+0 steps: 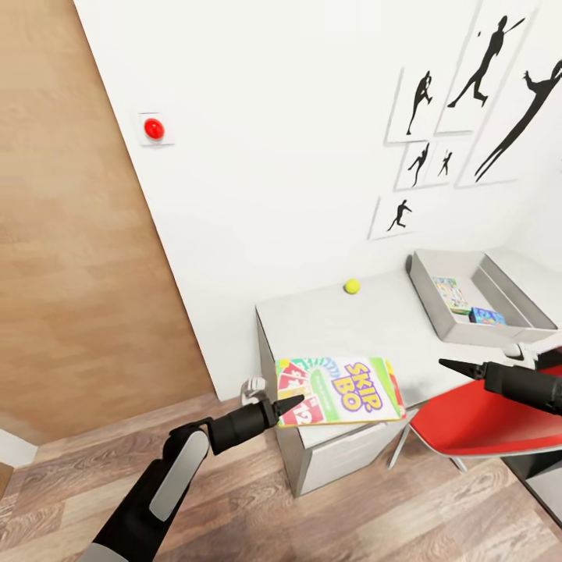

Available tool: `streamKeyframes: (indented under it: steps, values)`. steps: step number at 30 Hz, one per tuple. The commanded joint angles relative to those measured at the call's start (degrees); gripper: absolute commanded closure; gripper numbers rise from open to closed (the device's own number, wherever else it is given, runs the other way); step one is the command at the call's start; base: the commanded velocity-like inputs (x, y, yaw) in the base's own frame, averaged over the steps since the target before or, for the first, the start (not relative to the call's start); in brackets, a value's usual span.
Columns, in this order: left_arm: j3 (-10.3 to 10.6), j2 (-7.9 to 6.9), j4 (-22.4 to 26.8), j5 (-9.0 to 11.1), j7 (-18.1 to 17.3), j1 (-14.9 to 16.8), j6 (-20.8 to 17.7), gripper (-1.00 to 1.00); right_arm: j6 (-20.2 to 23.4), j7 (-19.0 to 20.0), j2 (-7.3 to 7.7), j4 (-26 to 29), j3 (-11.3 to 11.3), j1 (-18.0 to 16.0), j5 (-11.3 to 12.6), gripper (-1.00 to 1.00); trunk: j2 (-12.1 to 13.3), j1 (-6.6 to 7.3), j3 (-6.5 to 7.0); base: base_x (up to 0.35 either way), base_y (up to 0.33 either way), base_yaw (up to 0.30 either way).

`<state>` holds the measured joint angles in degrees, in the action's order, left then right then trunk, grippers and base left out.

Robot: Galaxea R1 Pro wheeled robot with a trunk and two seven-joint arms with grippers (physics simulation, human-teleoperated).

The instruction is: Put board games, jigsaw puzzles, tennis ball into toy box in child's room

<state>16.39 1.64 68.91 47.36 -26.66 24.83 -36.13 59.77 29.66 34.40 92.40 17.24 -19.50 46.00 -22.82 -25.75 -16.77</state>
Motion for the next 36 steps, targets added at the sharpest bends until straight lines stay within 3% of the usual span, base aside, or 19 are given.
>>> streamKeyframes:
  steps: [1,8,13,17,18,21,25,36]
  values:
    - [-0.04,-0.35,0.03,0.35,-0.65,-0.1,-0.07,1.0,0.23,0.55,0.05,0.01,-0.53,-0.07,-0.41,-1.0,-0.1,-0.03,-0.01,0.0,0.0,0.0]
    - [-0.03,-2.65,0.55,0.38,-4.33,-1.39,3.75,1.0,0.23,0.67,0.22,0.03,-4.44,-0.36,0.09,-1.0,-0.1,-0.03,0.63,0.0,0.0,-0.001]
    - [0.09,-3.19,0.73,0.28,-5.12,-1.68,4.84,1.0,0.23,0.74,0.72,0.03,-5.65,-0.46,1.16,-1.0,-0.1,-0.03,1.05,0.0,0.0,-0.02]
    - [0.26,-3.56,0.85,0.15,-5.57,-1.85,5.68,1.0,0.23,2.61,3.03,0.02,-6.58,-0.23,4.42,-1.0,-0.1,-0.03,1.25,0.0,0.0,-0.02]
    - [0.26,-3.56,0.85,0.15,-5.57,-1.85,5.68,1.0,0.23,2.61,3.03,0.02,-6.58,-0.23,4.42,-1.0,-0.1,-0.03,1.28,0.0,0.0,-0.014]
    - [0.46,-3.68,0.86,0.04,-5.69,-1.93,6.0,1.0,0.23,5.47,5.38,-0.08,-7.34,-0.12,7.03,-1.0,-0.1,-0.03,1.35,0.0,0.0,-0.009]
    - [0.64,-3.68,0.76,-0.08,-5.73,-1.95,6.2,1.0,0.23,7.53,6.9,-0.14,-8.47,-0.07,8.47,-1.0,-0.1,-0.03,1.4,0.0,0.0,-0.005]
    - [0.89,-3.28,0.23,-0.13,-5.76,-1.81,6.38,1.0,0.23,9.43,7.85,-0.19,-11.35,-0.04,9.81,-1.0,-0.1,-0.03,1.44,0.0,0.0,-0.002]
